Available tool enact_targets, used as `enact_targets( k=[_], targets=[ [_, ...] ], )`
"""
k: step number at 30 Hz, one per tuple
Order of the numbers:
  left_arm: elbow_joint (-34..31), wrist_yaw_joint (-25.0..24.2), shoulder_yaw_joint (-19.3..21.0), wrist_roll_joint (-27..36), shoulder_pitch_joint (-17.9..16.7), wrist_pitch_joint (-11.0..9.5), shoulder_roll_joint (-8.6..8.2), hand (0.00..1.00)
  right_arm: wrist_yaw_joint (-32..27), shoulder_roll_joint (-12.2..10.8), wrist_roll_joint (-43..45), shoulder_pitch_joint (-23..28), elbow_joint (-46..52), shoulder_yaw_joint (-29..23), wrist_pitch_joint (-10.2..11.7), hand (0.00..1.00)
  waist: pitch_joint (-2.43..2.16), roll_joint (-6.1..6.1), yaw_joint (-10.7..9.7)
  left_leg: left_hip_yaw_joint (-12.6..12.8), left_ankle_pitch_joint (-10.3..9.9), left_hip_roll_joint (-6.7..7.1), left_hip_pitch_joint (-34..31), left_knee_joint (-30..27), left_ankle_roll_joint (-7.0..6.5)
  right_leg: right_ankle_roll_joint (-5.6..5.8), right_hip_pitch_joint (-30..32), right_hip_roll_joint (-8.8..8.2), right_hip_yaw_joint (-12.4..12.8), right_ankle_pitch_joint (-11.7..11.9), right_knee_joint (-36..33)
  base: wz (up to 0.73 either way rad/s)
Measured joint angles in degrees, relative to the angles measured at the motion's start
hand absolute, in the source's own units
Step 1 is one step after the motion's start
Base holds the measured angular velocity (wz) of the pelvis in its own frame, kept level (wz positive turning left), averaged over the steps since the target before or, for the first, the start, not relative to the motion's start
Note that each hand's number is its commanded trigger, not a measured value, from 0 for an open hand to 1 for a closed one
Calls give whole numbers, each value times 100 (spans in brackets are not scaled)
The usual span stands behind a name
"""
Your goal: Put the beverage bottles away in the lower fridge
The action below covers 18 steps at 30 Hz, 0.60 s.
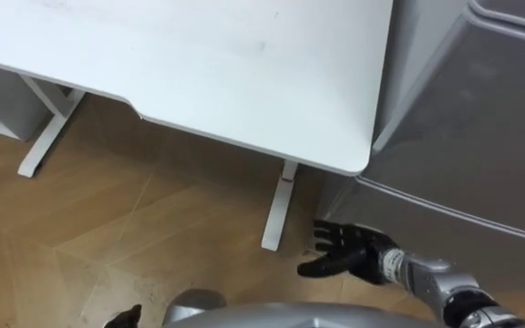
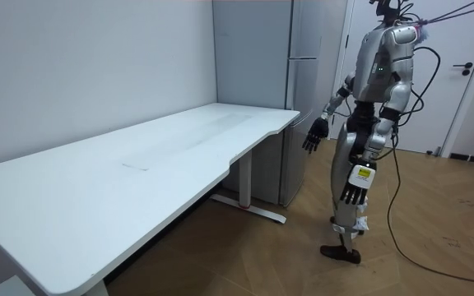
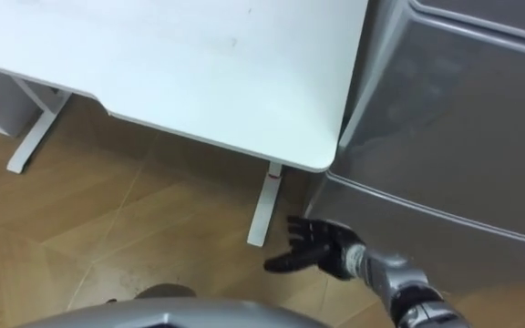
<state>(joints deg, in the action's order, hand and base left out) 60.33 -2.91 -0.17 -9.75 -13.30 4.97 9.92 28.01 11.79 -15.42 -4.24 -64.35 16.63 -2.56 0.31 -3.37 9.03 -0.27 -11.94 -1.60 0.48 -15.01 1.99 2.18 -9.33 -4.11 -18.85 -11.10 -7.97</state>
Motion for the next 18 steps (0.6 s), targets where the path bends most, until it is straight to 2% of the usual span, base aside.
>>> enact_targets(
  k=[3,8,13,18],
  targets=[
    [-2,3,0,-6,-18,3,-6,0,-122,7,105,116,-115,-3,-2,0,2,-42,0,-8,0,-1,-7,-21,0,0,-35,2,-3,0,-4,0],
    [1,34,0,-33,-59,4,-9,0,-264,-23,244,215,-492,-88,2,0,10,-27,-132,-53,-6,9,13,-30,-4,0,-89,2,-33,0,-10,5],
    [4,56,264,-234,-157,5,9,0,-549,-40,225,541,-969,-696,-2,0,14,-17,-236,-40,-7,10,110,24,-5,2,-151,1,-17,-1,9,0],
    [34,-2,399,-281,-155,10,8,0,-591,-50,-255,717,-1077,-960,0,0,10,-6,-314,8,-8,16,109,24,-7,9,-92,3,124,-29,26,-6]
  ],
)
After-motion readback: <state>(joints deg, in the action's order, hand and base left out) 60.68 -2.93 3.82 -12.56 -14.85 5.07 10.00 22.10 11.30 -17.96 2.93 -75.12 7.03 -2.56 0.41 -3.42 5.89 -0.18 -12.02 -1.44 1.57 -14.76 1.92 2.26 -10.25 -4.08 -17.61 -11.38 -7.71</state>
